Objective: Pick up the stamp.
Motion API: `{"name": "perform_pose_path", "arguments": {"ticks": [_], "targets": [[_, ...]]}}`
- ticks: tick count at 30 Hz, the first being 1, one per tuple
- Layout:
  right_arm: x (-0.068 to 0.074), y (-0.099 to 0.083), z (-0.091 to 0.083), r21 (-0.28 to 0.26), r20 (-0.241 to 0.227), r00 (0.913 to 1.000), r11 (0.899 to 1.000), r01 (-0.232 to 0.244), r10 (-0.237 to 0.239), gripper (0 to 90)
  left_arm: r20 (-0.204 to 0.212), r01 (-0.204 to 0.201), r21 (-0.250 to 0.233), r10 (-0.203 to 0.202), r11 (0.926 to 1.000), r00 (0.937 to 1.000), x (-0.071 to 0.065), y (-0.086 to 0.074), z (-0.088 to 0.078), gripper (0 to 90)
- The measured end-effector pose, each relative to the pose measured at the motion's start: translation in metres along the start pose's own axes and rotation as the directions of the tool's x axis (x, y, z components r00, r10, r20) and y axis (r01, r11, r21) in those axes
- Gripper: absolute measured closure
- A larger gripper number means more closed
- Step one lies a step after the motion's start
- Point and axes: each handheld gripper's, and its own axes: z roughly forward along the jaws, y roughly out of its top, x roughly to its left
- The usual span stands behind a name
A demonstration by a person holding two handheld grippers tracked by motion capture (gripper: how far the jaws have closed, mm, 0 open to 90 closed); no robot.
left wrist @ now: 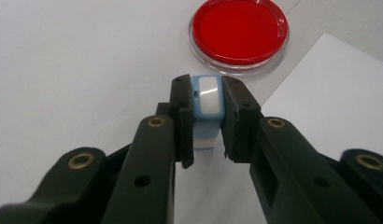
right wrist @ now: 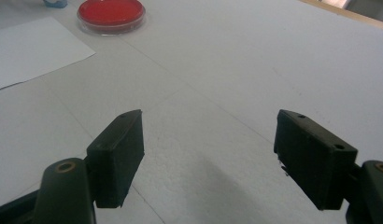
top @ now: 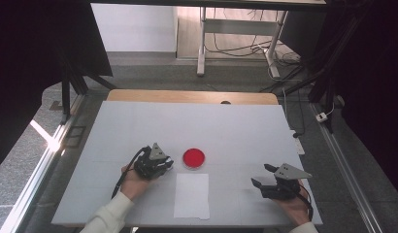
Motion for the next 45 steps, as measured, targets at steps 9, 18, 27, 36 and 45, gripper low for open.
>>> {"name": "perform_pose_path", "arguments": {"ticks": [9, 18, 27, 36, 45], "targets": [[0.0, 0.0, 0.0, -0.009, -0.002, 1.0, 1.0, -0.005, 0.005, 24.0, 0.023, 0.016, -0.034, -0.015, 0.9993, 0.9996, 0.004, -0.001, -0.006, 75.7], [0.0, 0.0, -0.001, -0.016, 0.004, 1.0, 1.0, 0.005, -0.005, 24.1, 0.065, 0.055, -0.101, -0.048, 0.9934, 0.9967, 0.011, -0.002, -0.019, 75.7], [0.0, -0.001, -0.002, -0.024, 0.013, 0.9999, 1.0, 0.006, -0.006, 24.1, 0.091, 0.09, -0.171, -0.075, 0.9812, 0.9931, 0.017, -0.002, -0.034, 75.7], [-0.001, -0.001, -0.003, -0.039, 0.017, 0.9999, 0.999, 0.0, 0.001, 24.1, 0.112, 0.117, -0.216, -0.094, 0.9695, 0.9893, 0.02, -0.001, -0.046, 75.7], [-0.001, -0.001, -0.003, -0.042, 0.018, 0.9998, 0.999, 0.003, -0.002, 24.2, 0.143, 0.14, -0.256, -0.106, 0.9565, 0.9841, 0.023, 0.0, -0.055, 75.7]]}}
